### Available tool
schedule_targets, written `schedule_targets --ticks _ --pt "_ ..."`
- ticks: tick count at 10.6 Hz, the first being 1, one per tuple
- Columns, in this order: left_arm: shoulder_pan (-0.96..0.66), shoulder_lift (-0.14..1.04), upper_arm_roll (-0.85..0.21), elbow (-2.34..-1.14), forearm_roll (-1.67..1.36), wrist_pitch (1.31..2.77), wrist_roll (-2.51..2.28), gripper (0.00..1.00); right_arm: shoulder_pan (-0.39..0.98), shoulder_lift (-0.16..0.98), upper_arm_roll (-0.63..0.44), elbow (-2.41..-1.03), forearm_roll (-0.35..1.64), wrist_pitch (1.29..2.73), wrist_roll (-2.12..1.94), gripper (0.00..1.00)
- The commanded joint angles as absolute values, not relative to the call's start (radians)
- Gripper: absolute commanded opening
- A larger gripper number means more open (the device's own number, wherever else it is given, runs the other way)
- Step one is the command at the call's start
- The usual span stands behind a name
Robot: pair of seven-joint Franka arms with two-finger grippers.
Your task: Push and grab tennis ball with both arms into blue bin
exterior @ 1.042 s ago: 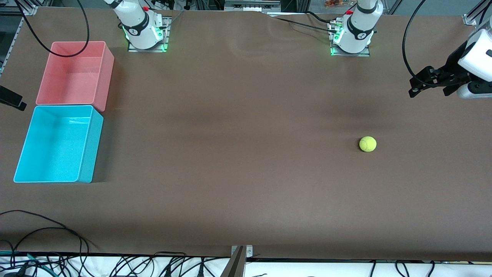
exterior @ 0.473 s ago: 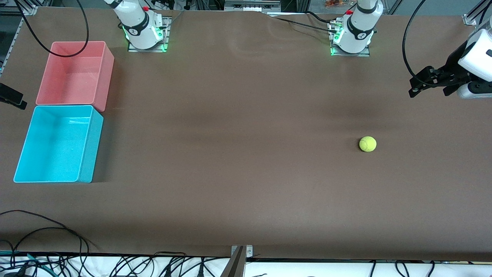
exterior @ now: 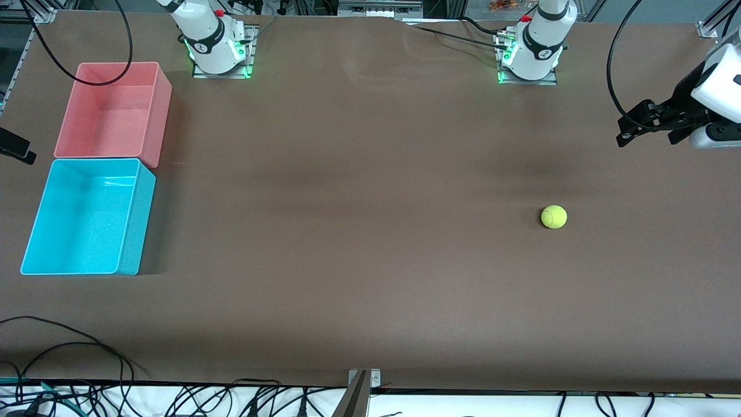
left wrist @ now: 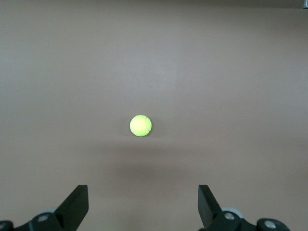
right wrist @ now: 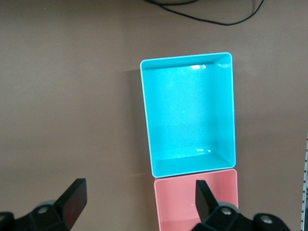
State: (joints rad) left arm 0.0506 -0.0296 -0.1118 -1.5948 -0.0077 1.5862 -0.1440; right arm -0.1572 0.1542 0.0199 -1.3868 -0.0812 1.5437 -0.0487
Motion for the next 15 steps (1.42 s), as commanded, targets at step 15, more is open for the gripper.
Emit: schedule_targets --ticks 15 --pt "0.057 -0.012 -0.113 -1.562 0.006 1.557 -0.147 1.0 -0.172 0.175 0.023 -1.373 -0.018 1.543 -0.044 1.0"
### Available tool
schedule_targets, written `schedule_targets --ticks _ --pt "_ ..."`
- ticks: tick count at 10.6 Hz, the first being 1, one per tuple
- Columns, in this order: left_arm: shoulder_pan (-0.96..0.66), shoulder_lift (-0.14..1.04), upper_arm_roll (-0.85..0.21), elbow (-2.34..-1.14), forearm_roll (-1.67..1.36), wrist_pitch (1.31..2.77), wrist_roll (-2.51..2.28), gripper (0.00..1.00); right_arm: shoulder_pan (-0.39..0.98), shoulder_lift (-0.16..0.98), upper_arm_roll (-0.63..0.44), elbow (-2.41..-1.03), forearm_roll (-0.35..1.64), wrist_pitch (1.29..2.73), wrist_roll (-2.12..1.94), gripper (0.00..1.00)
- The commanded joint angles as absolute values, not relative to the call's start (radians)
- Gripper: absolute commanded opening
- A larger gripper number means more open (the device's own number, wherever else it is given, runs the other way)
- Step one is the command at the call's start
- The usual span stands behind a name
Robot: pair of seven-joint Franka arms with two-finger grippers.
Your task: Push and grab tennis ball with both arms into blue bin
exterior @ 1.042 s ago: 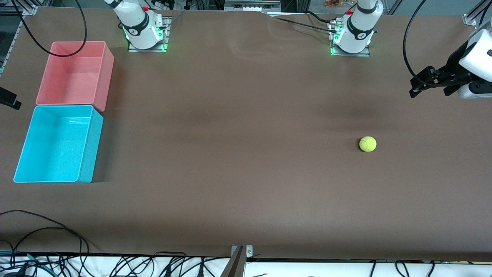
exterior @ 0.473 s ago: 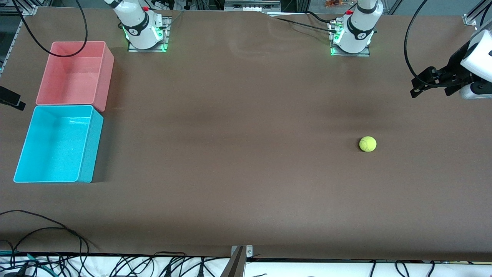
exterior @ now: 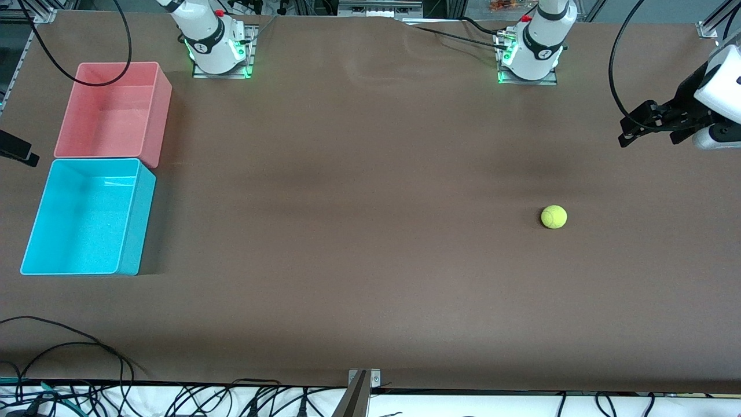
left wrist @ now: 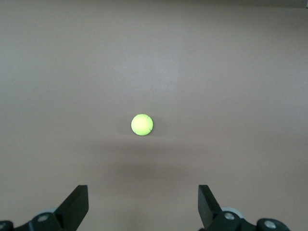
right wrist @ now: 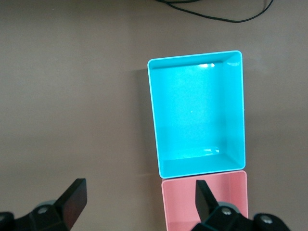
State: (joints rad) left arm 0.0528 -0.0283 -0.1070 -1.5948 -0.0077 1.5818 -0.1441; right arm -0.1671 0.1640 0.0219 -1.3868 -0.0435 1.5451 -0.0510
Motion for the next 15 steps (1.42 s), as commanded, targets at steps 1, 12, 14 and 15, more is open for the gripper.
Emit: schedule_targets --ticks 1,12,14,15 --pt "0.055 -0.012 -0.114 -1.56 0.005 1.557 -0.147 1.0 -0.169 0.173 0.025 -1.373 -0.017 1.542 -0.051 1.0" --pt "0.051 -0.014 -0.117 -1.559 0.005 1.557 -0.147 1.0 -0.176 0.183 0.02 -1.373 -0.018 1.539 -0.048 1.0" --pt "0.049 -0.014 -0.117 -1.559 0.005 1.557 -0.147 1.0 -0.178 0.192 0.018 -1.371 -0.02 1.542 -0.048 1.0" --pt "0.048 -0.014 -0.117 -1.559 0.005 1.557 -0.147 1.0 -0.182 0.195 0.017 -1.371 -0.018 1.543 -0.049 1.0"
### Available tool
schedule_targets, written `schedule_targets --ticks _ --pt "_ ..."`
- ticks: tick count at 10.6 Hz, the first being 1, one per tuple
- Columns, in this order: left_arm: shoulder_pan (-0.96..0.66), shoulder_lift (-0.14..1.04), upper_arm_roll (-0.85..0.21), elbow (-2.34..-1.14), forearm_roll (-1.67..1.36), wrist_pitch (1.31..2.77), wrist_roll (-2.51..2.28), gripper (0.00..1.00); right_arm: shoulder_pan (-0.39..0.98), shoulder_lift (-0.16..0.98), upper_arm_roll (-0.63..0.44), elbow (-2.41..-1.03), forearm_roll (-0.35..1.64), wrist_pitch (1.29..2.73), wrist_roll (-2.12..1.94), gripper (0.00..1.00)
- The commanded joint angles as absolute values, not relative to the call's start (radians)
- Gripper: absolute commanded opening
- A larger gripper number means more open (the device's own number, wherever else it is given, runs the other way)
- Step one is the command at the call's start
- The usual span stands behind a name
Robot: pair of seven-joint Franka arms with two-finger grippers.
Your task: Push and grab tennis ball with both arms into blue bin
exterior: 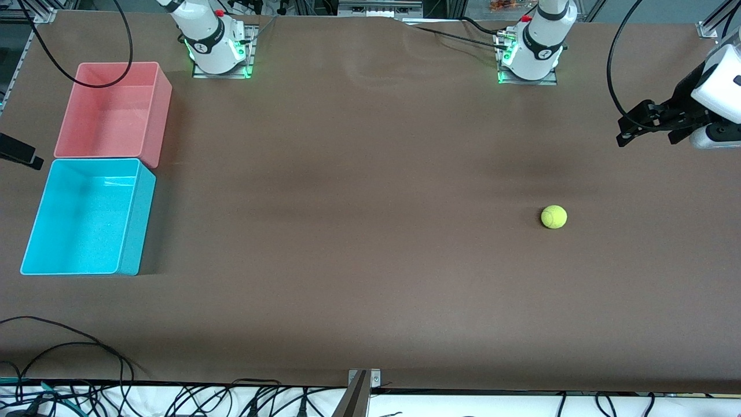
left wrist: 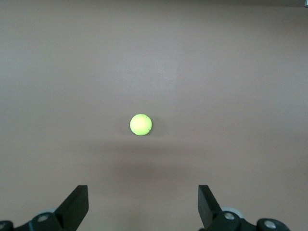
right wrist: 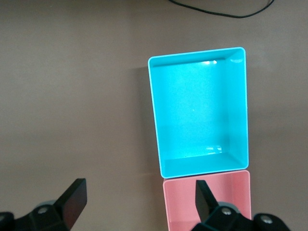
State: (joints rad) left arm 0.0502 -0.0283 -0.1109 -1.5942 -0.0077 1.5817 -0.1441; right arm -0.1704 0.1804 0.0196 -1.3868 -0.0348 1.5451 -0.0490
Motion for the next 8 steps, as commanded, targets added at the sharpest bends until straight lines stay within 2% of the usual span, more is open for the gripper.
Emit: schedule_targets --ticks 1,8 --pt "0.046 -0.014 -0.118 -1.559 0.006 1.557 -0.147 1.0 -0.184 0.202 0.017 -1.37 -0.015 1.543 -0.048 1.0" --pt "0.046 -0.014 -0.118 -1.559 0.005 1.557 -0.147 1.0 -0.183 0.201 0.02 -1.368 -0.018 1.542 -0.048 1.0"
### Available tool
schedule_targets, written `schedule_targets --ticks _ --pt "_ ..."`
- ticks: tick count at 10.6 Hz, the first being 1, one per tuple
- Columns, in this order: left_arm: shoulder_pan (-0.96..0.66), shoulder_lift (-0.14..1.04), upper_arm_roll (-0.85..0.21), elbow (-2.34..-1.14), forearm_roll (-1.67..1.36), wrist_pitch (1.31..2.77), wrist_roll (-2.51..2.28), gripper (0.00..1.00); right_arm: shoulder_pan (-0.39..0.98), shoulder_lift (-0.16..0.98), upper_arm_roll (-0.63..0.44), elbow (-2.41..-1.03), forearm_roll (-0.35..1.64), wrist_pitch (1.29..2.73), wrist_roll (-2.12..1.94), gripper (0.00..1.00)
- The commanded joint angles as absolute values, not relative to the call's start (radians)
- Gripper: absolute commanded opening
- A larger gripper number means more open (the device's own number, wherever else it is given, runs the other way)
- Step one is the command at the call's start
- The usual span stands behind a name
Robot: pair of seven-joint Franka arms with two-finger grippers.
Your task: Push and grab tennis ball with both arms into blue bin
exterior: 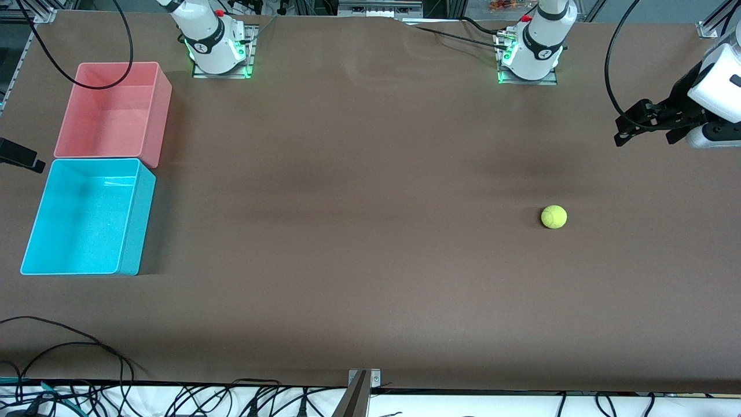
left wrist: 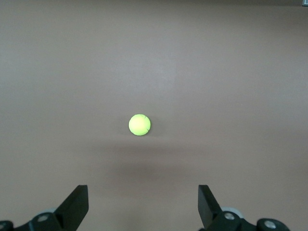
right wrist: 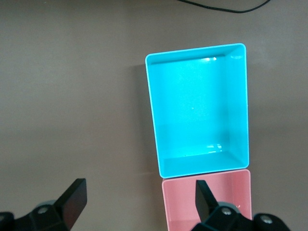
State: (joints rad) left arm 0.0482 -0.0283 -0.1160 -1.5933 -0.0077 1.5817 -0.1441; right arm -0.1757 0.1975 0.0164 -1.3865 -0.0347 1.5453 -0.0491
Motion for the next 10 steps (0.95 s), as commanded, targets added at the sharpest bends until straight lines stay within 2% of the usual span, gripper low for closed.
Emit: schedule_targets --ticks 1,10 --pt "0.045 -0.014 -0.118 -1.559 0.003 1.557 -0.147 1.0 -0.183 0.201 0.02 -1.367 -0.018 1.542 -0.046 1.0" --pt "0.055 -0.014 -0.117 -1.56 0.005 1.551 -0.146 1.0 -0.175 0.201 0.023 -1.367 -0.018 1.535 -0.044 1.0"
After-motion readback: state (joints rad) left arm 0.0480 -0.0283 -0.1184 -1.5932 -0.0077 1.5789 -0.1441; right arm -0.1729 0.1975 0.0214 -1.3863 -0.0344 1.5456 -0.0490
